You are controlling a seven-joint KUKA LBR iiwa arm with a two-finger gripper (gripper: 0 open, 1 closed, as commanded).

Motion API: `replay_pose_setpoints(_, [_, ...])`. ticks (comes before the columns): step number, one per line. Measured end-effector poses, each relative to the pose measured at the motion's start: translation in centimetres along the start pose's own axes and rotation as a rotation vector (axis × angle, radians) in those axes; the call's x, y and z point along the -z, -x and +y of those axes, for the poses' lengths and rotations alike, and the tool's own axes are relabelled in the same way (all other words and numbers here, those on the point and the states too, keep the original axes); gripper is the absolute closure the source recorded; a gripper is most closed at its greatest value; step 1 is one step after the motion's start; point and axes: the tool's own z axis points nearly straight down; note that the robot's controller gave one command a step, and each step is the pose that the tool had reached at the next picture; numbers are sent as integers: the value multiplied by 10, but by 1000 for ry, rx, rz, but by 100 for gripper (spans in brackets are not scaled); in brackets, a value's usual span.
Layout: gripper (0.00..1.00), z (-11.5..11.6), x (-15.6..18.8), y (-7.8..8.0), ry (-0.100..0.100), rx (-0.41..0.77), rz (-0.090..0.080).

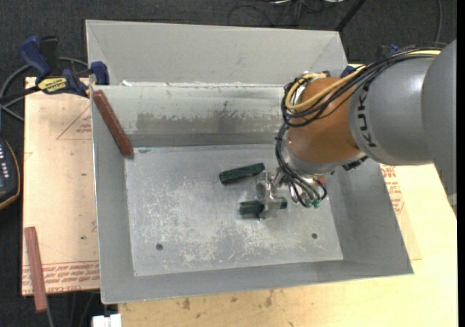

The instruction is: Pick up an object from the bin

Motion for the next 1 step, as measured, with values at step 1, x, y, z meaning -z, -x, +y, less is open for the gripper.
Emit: replay_pose_setpoints(1, [100,27,137,-5,0,12,-7])
